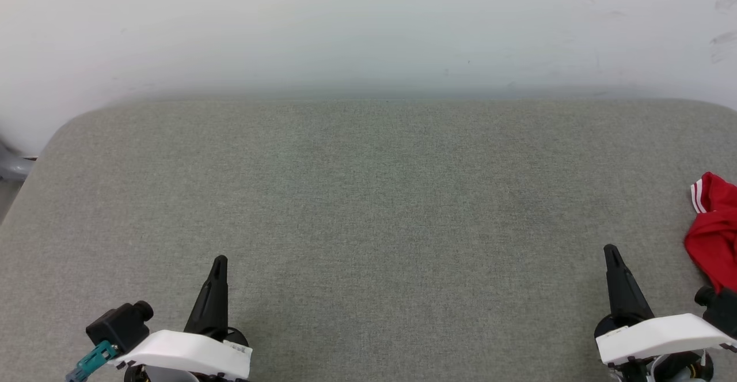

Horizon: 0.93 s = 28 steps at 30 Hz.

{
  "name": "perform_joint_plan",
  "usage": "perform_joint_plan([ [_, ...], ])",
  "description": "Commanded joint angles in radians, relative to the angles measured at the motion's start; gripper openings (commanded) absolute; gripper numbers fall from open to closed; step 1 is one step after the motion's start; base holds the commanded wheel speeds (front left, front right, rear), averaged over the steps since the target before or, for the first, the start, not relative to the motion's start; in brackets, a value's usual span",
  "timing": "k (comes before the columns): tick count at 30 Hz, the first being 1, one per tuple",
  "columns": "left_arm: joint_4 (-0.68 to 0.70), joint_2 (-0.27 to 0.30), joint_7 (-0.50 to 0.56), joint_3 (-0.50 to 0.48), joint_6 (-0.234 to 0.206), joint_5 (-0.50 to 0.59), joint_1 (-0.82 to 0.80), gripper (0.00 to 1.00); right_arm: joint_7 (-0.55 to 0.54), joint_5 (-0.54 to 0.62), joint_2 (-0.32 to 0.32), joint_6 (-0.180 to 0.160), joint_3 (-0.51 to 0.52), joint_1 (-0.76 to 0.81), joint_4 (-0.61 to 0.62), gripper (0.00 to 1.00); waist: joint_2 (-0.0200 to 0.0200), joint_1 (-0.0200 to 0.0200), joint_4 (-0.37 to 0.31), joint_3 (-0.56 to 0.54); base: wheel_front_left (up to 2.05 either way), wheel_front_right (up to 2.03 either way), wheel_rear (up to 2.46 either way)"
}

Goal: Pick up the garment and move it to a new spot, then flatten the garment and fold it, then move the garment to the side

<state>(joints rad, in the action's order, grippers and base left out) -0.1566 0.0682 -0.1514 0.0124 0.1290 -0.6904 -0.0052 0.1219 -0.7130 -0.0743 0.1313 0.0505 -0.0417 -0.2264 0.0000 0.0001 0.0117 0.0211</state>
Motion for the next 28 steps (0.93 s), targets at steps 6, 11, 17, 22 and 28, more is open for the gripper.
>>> perform_joint_plan([
  [6, 0.003, 0.010, 0.025, -0.012, 0.001, -0.114, -0.036, 0.00, -0.027, -0.106, 0.004, 0.000, 0.010, -0.035, 0.009, 0.00, 0.0000, -0.0001, -0.001, -0.001, 0.00, 0.00, 0.00],
  [11, -0.004, 0.011, 0.041, -0.017, 0.001, -0.183, -0.040, 0.00, -0.044, -0.170, 0.006, 0.000, 0.014, -0.038, 0.007, 0.00, 0.0000, -0.0001, -0.001, -0.002, 0.00, 0.00, 0.00],
  [17, -0.011, 0.012, 0.060, -0.023, 0.001, -0.262, -0.048, 0.00, -0.063, -0.244, 0.008, 0.000, 0.019, -0.041, 0.005, 0.00, 0.0000, -0.0001, -0.002, -0.003, 0.00, 0.00, 0.00],
  [22, -0.017, 0.012, 0.075, -0.029, 0.001, -0.323, -0.054, 0.00, -0.079, -0.301, 0.009, 0.000, 0.023, -0.045, 0.003, 0.00, 0.0000, -0.0001, -0.003, -0.004, 0.00, 0.00, 0.00],
  [28, -0.024, 0.012, 0.089, -0.034, 0.001, -0.381, -0.057, 0.00, -0.094, -0.356, 0.010, 0.000, 0.027, -0.048, 0.001, 0.00, 0.0000, -0.0001, -0.003, -0.005, 0.00, 0.00, 0.00],
])
